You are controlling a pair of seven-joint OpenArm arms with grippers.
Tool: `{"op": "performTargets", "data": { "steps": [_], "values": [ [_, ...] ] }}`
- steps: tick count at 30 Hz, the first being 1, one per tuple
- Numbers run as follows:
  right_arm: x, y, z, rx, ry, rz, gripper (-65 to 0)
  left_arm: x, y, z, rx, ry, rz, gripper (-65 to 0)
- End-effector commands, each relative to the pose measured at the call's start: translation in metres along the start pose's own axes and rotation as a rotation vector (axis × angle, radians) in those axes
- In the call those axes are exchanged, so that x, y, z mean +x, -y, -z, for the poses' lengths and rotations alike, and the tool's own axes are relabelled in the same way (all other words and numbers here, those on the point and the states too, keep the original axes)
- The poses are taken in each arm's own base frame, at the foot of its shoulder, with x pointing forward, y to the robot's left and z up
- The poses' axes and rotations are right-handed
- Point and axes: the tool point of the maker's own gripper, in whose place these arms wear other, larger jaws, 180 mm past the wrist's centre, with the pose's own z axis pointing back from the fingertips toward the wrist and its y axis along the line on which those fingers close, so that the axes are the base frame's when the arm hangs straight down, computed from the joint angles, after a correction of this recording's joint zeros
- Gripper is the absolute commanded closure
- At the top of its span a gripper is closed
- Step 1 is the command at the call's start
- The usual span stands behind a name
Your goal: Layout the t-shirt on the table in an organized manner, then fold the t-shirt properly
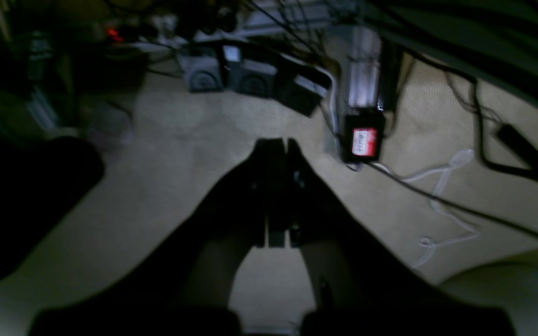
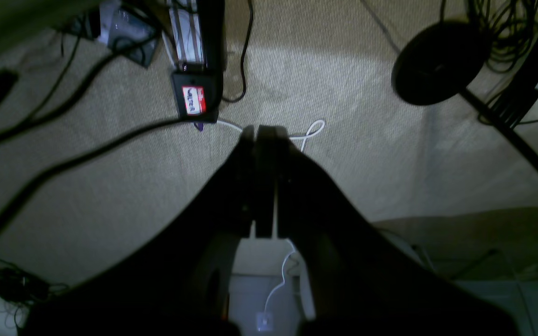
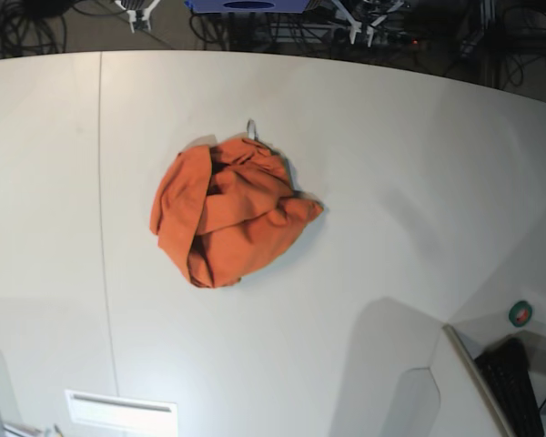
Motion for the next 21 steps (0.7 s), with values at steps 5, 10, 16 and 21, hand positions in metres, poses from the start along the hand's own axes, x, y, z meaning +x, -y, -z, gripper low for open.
{"op": "performTargets", "data": {
  "steps": [5, 10, 16, 21],
  "values": [
    [-0.025, -0.001, -0.014, 0.004, 0.039, 0.003, 0.0, -0.006, -0.031, -0.021, 0.045, 0.126, 0.037, 0.0],
    [-0.043, -0.002, -0.032, 0.001, 0.039, 0.002, 0.0, -0.018, -0.049, -0.038, 0.063, 0.181, 0.083, 0.0],
    [-0.024, 0.01, -0.069, -0.035, 0.165, 0.057, 0.0, -0.027, -0.062, -0.065, 0.071, 0.228, 0.131, 0.0],
    [0.011, 0.027, -0.111, -0.093, 0.292, 0.141, 0.0, -0.007, -0.065, -0.089, 0.066, 0.321, 0.17, 0.0]
  ]
}}
